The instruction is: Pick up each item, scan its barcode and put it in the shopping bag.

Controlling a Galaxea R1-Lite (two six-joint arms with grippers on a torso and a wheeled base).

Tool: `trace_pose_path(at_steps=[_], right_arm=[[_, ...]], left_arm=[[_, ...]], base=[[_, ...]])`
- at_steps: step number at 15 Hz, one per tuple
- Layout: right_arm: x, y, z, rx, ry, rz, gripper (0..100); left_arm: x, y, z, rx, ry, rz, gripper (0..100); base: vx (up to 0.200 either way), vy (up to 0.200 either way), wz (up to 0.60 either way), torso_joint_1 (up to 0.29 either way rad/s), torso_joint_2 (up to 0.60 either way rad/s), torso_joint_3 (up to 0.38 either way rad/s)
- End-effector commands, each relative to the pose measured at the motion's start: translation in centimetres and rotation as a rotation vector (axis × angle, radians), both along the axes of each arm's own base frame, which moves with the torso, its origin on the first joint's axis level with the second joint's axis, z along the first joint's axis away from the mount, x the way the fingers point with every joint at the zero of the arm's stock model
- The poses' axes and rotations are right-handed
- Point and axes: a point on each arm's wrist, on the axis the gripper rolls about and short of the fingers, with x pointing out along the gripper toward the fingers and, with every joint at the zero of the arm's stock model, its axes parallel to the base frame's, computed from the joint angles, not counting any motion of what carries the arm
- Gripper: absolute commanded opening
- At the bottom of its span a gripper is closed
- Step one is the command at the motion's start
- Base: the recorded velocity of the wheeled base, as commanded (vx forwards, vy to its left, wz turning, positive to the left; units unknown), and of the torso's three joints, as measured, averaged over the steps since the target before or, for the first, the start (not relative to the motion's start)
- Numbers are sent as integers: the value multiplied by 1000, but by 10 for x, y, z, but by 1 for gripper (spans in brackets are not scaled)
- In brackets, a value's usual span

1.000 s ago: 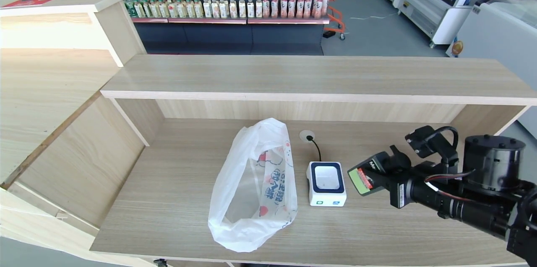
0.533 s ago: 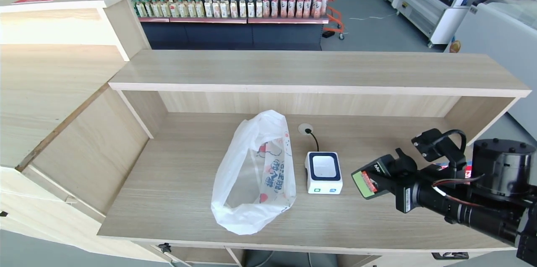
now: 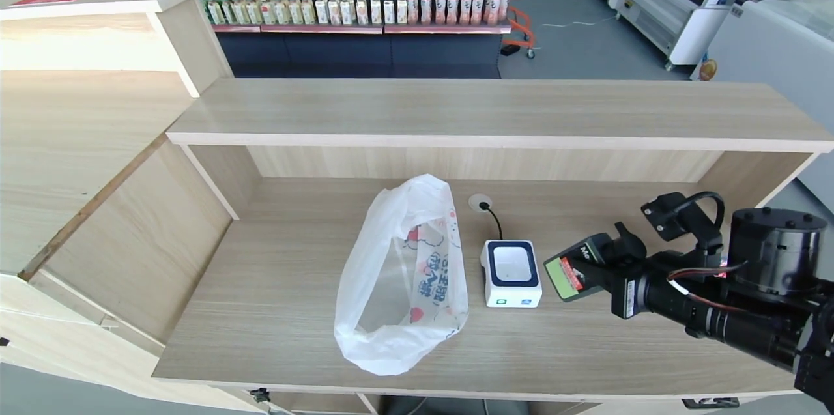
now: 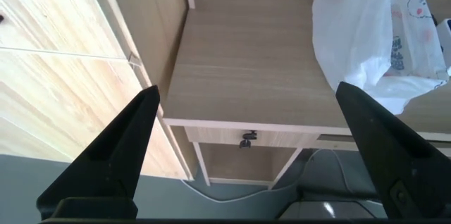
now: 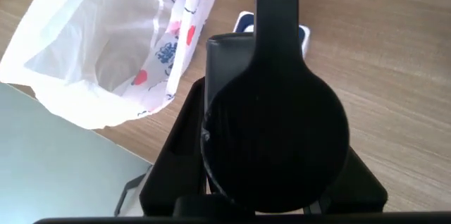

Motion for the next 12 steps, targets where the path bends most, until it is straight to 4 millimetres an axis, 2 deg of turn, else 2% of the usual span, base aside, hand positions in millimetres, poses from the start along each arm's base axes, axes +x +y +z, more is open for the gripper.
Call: trace_pose_path(at_steps=[1, 3, 5, 7, 10, 11, 12], right_arm=[[1, 2, 1, 12, -2, 19, 0], [-1, 10, 5, 77, 14, 67, 0], [2, 19, 7, 111, 32, 84, 0], [7, 26, -5, 93, 75, 101, 0], [30, 39, -24, 74, 123, 107, 0], [49, 48, -32, 70, 131, 107, 0], [60, 56, -37, 68, 130, 116, 0]], left_arm=[[0, 0, 0, 0, -1, 1, 100], [0, 0, 0, 0, -1, 1, 100], [0, 0, 0, 0, -1, 1, 100], [0, 0, 0, 0, -1, 1, 100], [0, 0, 0, 0, -1, 1, 100], [0, 0, 0, 0, -1, 1, 100], [0, 0, 0, 0, -1, 1, 100]], base=[[0, 200, 0, 41, 22, -7], [0, 200, 0, -7, -5, 2], [0, 0, 0, 0, 0, 0], [0, 0, 0, 0, 0, 0], [0, 0, 0, 0, 0, 0], [0, 0, 0, 0, 0, 0], [0, 0, 0, 0, 0, 0]])
